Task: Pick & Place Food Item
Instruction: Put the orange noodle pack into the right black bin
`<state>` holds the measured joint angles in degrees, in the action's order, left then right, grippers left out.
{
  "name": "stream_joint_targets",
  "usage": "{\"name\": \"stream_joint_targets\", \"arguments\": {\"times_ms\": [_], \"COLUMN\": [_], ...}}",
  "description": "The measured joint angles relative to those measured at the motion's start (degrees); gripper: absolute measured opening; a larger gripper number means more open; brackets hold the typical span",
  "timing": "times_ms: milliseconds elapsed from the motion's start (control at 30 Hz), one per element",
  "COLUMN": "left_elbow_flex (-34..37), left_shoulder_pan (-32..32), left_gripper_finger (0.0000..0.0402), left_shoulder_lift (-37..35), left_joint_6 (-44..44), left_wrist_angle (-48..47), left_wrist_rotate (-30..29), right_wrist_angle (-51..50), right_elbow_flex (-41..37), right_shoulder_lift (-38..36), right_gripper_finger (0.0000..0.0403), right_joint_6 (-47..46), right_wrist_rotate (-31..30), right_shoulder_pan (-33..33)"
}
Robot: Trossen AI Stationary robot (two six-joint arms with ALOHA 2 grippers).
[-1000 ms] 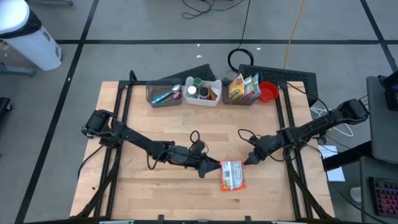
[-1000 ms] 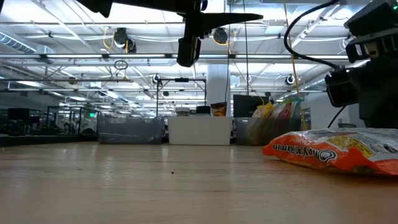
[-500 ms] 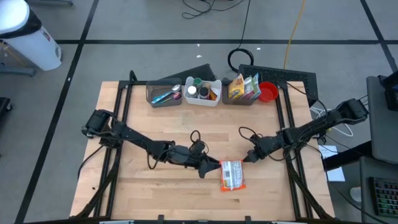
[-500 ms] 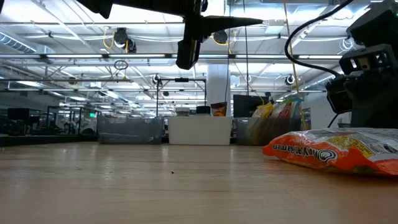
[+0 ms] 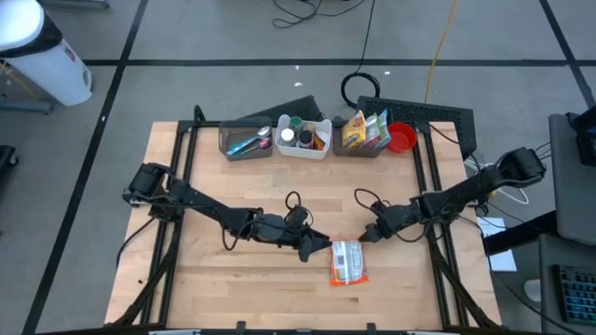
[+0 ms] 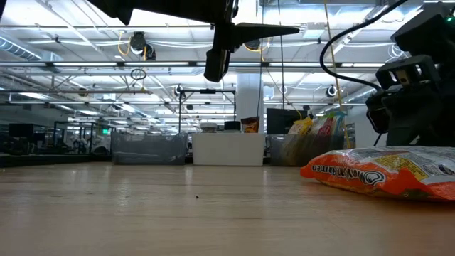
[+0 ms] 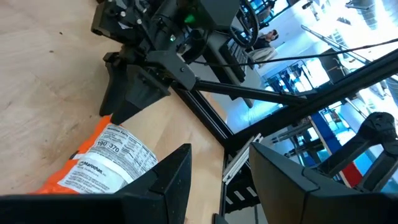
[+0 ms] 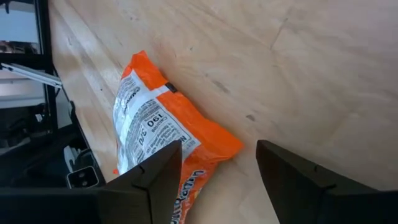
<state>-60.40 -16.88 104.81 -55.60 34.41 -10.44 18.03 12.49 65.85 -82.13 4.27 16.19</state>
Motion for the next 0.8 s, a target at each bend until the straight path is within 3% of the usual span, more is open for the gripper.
{"name": "stream_joint_targets", "arguments": {"times_ms": [367,500,733,800], "left_elbow_flex": [0.0,0.0,0.0,0.0], "left_shoulder_pan": [0.0,0.0,0.0,0.0], "left_gripper_finger": [0.0168,0.0168,0.0168,0.0168], "left_shoulder_lift": [0.0,0.0,0.0,0.0], "left_joint_6": [-0.2,-0.2,-0.1,-0.1], "left_wrist_angle": [0.0,0.0,0.0,0.0], "left_wrist_rotate": [0.0,0.0,0.1,0.1], "right_wrist_angle": [7.5,9.2,10.6,11.3], "right_elbow_flex": [0.1,0.1,0.0,0.0], "right_shoulder_lift": [5.6,6.2,6.3,6.3], "right_gripper_finger": [0.0193,0.0146,0.0022,0.0008], "right_joint_6": [-2.3,-2.1,-0.6,0.2], "right_wrist_rotate": [1.4,2.3,1.3,0.1], "right_shoulder_pan": [-0.1,-0.1,-0.1,-0.1]}}
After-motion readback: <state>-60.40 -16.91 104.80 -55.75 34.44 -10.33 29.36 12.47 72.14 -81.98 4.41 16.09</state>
